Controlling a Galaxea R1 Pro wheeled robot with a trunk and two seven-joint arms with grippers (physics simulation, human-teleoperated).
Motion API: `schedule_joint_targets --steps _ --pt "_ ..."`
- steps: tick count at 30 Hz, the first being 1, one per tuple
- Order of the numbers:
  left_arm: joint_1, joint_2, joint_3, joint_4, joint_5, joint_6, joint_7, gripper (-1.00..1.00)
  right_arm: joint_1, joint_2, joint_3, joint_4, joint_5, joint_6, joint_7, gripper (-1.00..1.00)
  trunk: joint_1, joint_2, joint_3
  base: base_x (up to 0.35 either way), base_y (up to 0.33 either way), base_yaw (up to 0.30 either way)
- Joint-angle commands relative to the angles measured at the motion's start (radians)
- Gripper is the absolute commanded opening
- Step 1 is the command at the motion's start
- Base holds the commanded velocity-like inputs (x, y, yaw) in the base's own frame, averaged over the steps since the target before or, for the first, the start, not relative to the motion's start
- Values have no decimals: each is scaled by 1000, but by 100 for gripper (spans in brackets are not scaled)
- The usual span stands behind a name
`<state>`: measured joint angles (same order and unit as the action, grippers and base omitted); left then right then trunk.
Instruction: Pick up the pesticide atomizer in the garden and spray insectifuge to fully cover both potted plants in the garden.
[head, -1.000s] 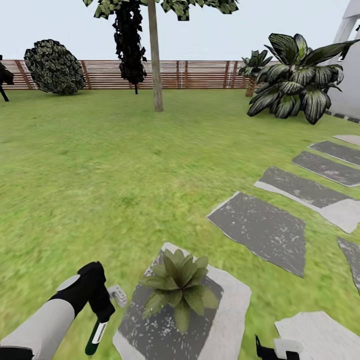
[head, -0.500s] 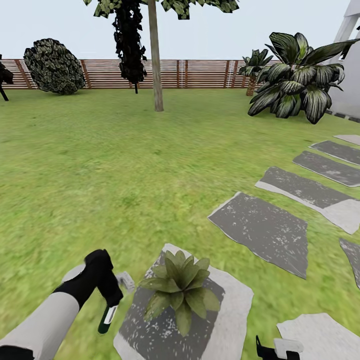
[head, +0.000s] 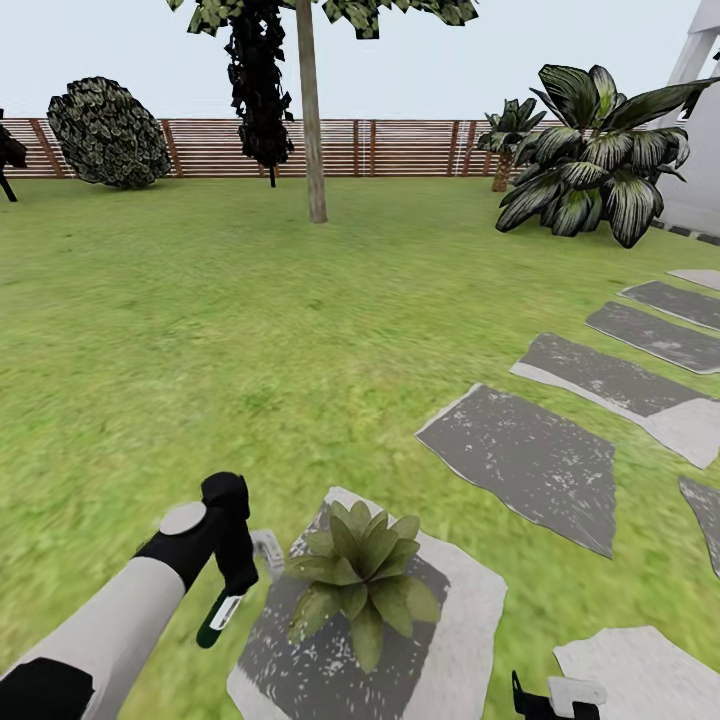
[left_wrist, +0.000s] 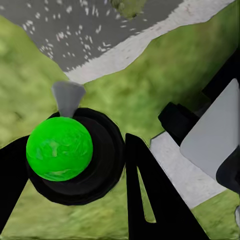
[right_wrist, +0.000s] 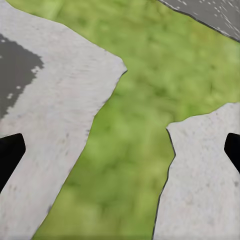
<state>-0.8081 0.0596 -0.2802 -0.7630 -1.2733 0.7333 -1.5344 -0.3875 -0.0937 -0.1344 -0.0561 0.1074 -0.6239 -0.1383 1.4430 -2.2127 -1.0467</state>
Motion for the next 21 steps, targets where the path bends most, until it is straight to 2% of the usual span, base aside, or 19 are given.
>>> schedule_joint_targets --steps 1,6,10,13,14,16,18,20,21 --pt "3 -1 -4 -2 -25 11 -13 -100 -1 0 -7 1 11 -2 -4 100 0 0 -1 0 0 0" --pt "13 13 7 9 -46 9 -11 -100 -1 0 -7 1 11 -3 -4 100 0 0 -1 0 0 0" --pt "16 34 10 18 -38 9 -8 -100 -1 0 -7 1 11 -3 -4 100 0 0 -1 0 0 0" --pt "17 48 20 56 -29 9 -5 -100 -1 0 -7 1 11 -3 -4 100 0 0 -1 0 0 0" --pt "17 49 31 66 -26 9 -3 -100 -1 0 -7 1 11 -3 -4 100 0 0 -1 0 0 0" --pt "17 47 105 80 -21 8 20 -100 -1 0 -7 1 11 -3 -4 100 0 0 -1 0 0 0" --pt "17 43 156 81 -20 8 48 -100 -1 0 -7 1 11 -3 -4 100 0 0 -1 0 0 0" --pt "12 40 191 76 -20 8 72 -100 -1 0 -7 1 11 -3 -4 100 0 0 -1 0 0 0" --pt "9 39 195 74 -20 8 73 -100 -1 0 -7 1 12 -3 -4 100 0 0 -1 0 0 0"
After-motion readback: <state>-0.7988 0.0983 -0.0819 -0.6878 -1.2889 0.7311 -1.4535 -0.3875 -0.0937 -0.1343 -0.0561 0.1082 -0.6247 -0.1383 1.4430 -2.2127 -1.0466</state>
